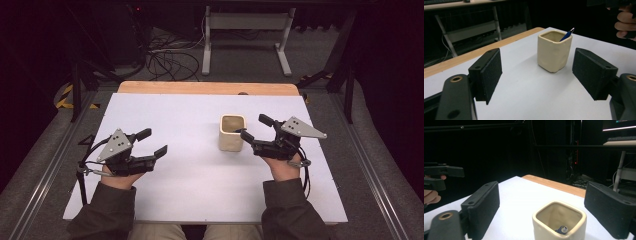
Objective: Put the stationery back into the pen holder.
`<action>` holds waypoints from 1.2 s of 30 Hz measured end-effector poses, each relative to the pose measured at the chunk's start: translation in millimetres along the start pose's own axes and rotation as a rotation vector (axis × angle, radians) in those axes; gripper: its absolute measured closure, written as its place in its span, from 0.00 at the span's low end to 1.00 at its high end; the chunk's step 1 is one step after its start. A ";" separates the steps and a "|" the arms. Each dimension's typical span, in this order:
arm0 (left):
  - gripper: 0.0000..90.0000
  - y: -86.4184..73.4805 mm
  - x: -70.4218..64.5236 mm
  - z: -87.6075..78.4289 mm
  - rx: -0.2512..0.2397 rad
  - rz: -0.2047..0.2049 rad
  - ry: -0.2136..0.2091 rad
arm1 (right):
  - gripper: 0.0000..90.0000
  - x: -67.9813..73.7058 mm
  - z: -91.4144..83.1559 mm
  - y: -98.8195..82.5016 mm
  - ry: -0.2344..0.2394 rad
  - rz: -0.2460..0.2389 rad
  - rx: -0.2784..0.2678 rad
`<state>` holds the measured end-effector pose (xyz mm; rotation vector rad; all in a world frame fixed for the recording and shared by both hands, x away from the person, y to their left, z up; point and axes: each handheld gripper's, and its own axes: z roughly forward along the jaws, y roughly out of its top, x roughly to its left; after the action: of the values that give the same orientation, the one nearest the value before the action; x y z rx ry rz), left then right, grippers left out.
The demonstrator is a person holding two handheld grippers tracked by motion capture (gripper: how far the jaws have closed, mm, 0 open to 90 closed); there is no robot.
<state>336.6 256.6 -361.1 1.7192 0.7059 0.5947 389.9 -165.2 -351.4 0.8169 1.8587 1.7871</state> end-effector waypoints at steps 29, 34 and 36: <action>0.26 10.5 23.1 -33.0 0.016 -0.006 0.028 | 0.02 -36.2 -66.9 14.1 0.036 0.023 -0.067; 0.25 10.5 23.8 -34.4 0.019 -0.011 0.023 | 0.02 -39.5 -72.1 14.1 0.026 0.029 -0.079; 0.25 10.4 23.8 -34.5 0.020 -0.010 0.024 | 0.02 -39.4 -71.2 13.7 0.026 0.028 -0.075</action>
<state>330.4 294.7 -341.8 1.7282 0.7389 0.6035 372.6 -244.3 -336.1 0.7989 1.7935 1.8808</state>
